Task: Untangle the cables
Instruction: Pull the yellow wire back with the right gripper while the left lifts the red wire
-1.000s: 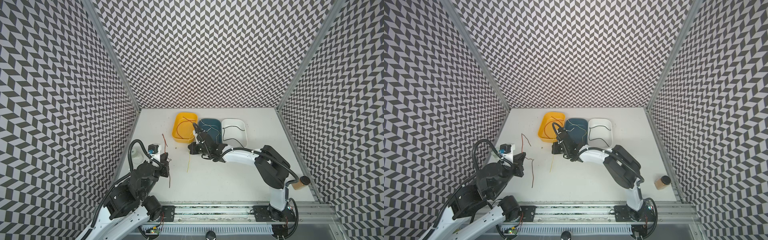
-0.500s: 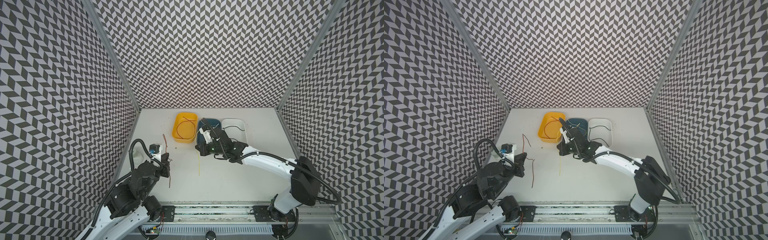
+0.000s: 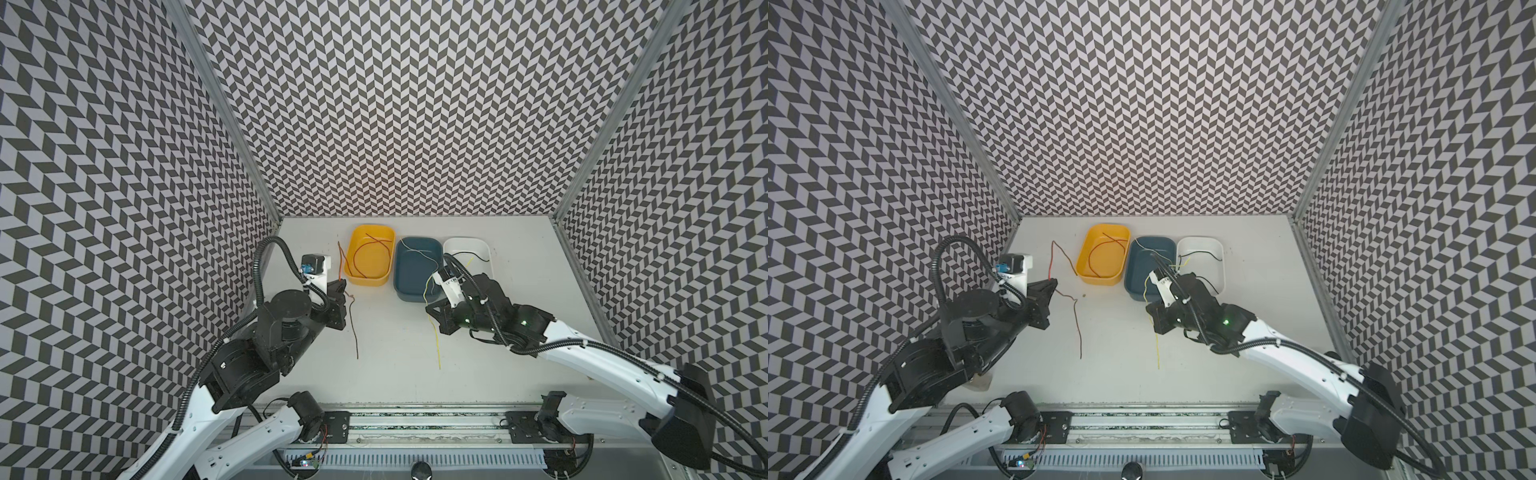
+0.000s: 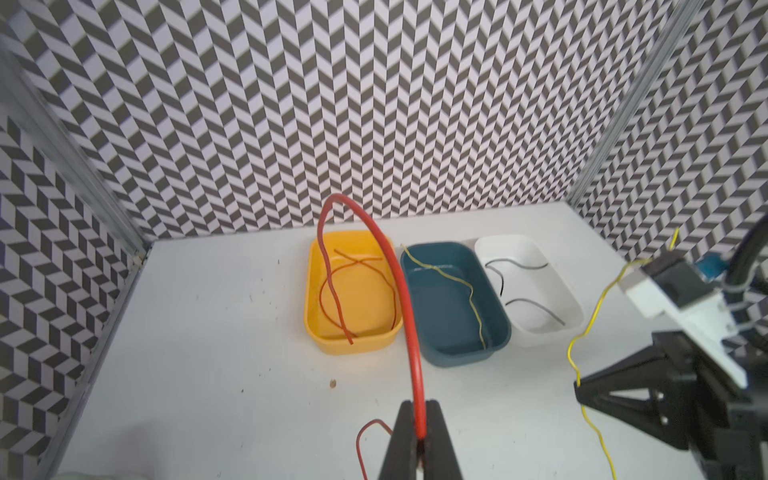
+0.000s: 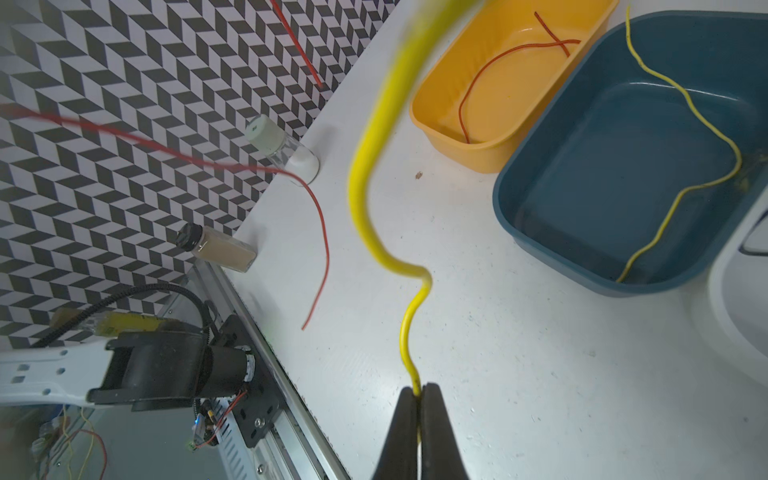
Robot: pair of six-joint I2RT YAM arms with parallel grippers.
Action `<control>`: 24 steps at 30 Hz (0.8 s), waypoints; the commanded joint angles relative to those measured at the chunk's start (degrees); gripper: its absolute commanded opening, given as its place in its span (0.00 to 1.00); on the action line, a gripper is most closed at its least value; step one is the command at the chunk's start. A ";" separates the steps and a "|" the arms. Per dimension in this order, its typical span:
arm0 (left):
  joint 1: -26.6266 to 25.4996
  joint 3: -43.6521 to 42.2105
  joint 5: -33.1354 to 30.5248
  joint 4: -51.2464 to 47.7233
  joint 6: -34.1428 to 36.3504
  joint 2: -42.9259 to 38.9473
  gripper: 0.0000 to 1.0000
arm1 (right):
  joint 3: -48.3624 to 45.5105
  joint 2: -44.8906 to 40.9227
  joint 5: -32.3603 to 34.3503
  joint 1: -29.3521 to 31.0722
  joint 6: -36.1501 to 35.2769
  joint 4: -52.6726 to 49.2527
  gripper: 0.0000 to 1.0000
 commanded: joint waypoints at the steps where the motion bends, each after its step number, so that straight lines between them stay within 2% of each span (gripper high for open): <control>1: 0.09 5.82 0.42 -1.94 1.17 3.11 0.00 | -1.81 -5.88 3.80 -0.37 -2.87 -1.72 0.00; 10: 0.49 15.90 -4.11 5.00 9.74 15.38 0.00 | -3.55 -19.28 4.81 -0.38 -6.12 -10.61 0.00; 15: 2.52 19.09 -3.94 9.50 12.84 21.15 0.00 | -1.46 -23.68 6.44 -0.38 -7.70 -19.04 0.00; 21: 11.71 23.64 3.94 11.62 10.56 28.05 0.00 | 2.41 -30.20 9.96 -0.38 -9.09 -29.72 0.00; 24: 14.59 25.23 5.74 13.03 10.22 30.90 0.00 | 2.49 -33.66 10.07 -0.39 -9.09 -32.57 0.00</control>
